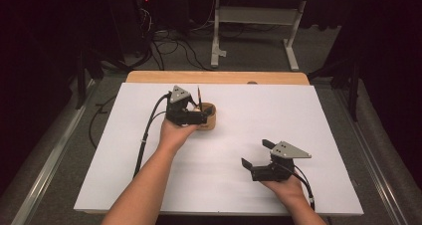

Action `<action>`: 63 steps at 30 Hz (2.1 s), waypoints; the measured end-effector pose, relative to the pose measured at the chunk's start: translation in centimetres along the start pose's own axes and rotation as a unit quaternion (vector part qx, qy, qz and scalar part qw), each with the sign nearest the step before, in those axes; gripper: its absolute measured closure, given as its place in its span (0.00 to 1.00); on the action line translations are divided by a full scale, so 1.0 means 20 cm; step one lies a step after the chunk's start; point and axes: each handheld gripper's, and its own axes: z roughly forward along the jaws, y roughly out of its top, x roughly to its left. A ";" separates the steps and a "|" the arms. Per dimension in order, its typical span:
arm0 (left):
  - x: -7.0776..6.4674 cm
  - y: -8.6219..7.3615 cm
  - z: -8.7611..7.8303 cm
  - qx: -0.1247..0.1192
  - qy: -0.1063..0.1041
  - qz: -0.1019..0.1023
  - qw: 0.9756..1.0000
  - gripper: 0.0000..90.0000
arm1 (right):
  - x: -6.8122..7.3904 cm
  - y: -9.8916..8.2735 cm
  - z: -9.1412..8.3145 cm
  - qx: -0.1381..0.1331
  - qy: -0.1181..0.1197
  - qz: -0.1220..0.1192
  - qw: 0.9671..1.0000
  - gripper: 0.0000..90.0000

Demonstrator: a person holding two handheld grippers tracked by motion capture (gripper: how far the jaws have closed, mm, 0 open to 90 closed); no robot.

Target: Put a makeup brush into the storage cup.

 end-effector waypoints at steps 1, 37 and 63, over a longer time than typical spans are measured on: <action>0.00 0.00 -0.01 -0.001 -0.001 -0.003 1.000 0.00 | 0.00 0.00 0.00 -0.001 0.000 -0.001 1.000 0.01; -0.03 -0.16 -0.20 -0.024 -0.014 0.002 1.000 0.00 | 0.01 0.01 -0.01 -0.008 0.000 -0.001 1.000 0.01; -0.08 -0.30 -0.38 -0.023 -0.034 0.009 0.999 0.00 | 0.01 0.01 -0.01 -0.009 -0.001 -0.006 1.000 0.01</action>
